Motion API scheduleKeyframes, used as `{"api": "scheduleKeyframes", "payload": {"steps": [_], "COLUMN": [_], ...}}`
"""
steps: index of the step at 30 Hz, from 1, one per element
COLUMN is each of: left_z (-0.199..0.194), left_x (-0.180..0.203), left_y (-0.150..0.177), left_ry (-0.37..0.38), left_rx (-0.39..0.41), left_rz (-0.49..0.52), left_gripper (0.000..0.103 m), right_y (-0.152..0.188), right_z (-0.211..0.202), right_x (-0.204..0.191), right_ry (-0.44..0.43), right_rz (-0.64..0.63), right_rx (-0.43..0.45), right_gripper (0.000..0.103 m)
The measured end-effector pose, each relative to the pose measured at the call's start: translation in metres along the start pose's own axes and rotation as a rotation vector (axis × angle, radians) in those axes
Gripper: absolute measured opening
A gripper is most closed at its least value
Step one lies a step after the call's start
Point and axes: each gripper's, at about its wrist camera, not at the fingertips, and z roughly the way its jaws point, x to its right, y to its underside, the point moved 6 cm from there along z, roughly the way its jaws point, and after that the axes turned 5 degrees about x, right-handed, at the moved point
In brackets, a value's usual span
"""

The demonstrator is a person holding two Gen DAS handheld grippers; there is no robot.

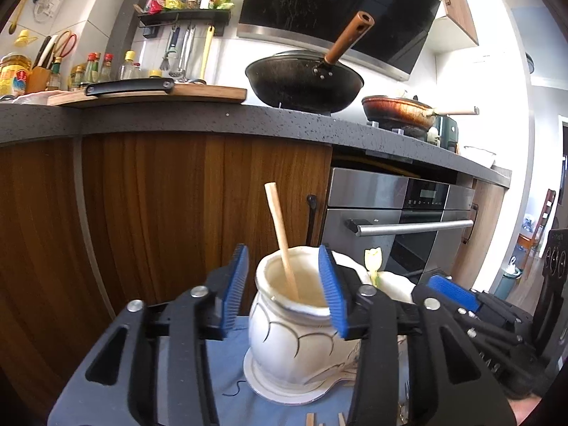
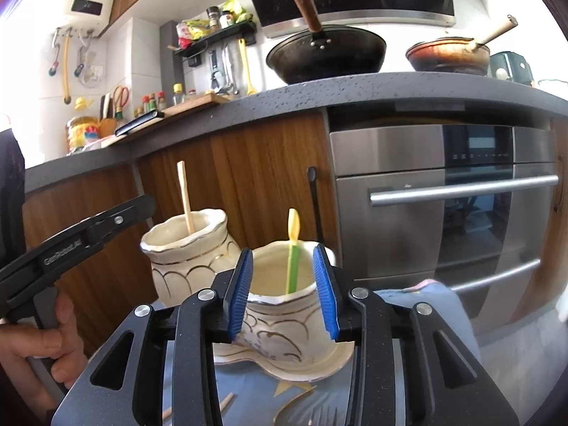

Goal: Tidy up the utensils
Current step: 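Lift and drop the chopstick and yellow tongs into the white ceramic holder, then grasp another chopstick with the left tool while the right tool grasps yellow tongs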

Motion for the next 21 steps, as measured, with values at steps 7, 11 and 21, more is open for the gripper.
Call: {"api": "scheduleKeyframes", "payload": {"steps": [7,11,21], "left_z": [-0.021,-0.038,-0.064], "left_x": [-0.014,-0.021,-0.015], "left_y": [0.017,0.035,0.098], "left_ry": [-0.006,-0.001,0.045], "left_rx": [-0.022,-0.066,-0.252], "left_rz": [-0.039,-0.046,0.001], "left_gripper": [0.048,0.048,0.048], "right_y": [0.009,0.009,0.034], "right_z": [-0.025,-0.050,-0.081], "right_x": [0.008,0.016,0.035], "right_ry": [0.008,0.016,0.077], "right_rz": [0.019,0.053,0.140], "right_rx": [-0.008,0.018,-0.060], "right_gripper": [0.043,0.045,0.045]}}
